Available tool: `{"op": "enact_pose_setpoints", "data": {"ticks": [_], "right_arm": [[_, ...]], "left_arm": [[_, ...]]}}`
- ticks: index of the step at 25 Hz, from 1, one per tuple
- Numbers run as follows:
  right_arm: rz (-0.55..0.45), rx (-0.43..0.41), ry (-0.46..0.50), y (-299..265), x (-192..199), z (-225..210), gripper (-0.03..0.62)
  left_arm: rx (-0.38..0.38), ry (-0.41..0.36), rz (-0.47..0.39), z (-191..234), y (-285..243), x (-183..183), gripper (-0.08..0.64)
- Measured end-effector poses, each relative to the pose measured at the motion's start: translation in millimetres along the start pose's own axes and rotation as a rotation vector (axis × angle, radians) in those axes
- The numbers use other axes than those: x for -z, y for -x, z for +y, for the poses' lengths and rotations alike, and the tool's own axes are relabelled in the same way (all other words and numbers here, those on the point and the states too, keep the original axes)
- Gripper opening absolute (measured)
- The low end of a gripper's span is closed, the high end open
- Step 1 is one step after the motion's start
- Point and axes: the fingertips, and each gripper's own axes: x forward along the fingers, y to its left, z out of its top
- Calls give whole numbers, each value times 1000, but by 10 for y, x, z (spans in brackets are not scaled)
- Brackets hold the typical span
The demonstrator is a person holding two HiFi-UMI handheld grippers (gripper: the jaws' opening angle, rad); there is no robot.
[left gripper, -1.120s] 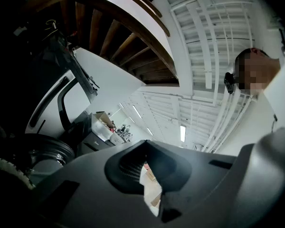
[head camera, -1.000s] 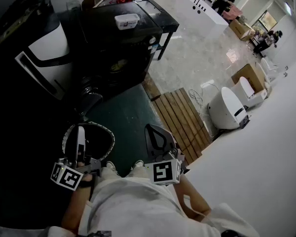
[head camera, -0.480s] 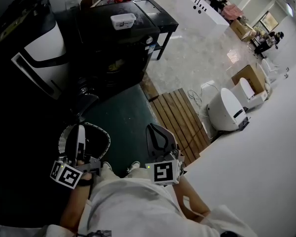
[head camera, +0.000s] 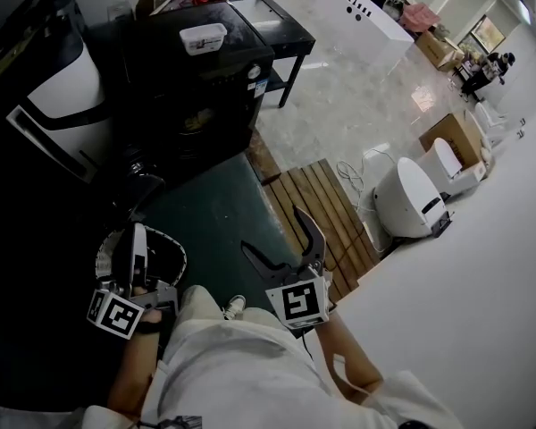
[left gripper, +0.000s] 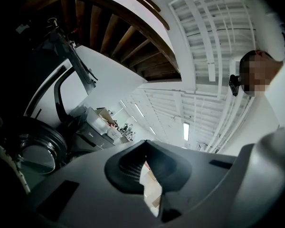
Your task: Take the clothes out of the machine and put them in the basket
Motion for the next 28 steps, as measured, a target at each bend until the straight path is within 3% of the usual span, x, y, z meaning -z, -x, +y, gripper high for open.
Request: {"op": "enact_pose_setpoints", "data": {"ticks": [10,16,22,28], "right_arm": [[103,-69,53,-562,469,-358,479],[139,-123,95,-1414,560,-733,479],[120,-187,171,-2418,397,-1153,479],[138,-272,204,-3104,531,-1300,479]], "left_arm": [[-42,13,36,288,-664,288,12],[-95,59,19,829,-1432,386,12],[-124,44,-17,1302,-2284,218,12],[-196,36,-60,1597,-2591,201,12]]}}
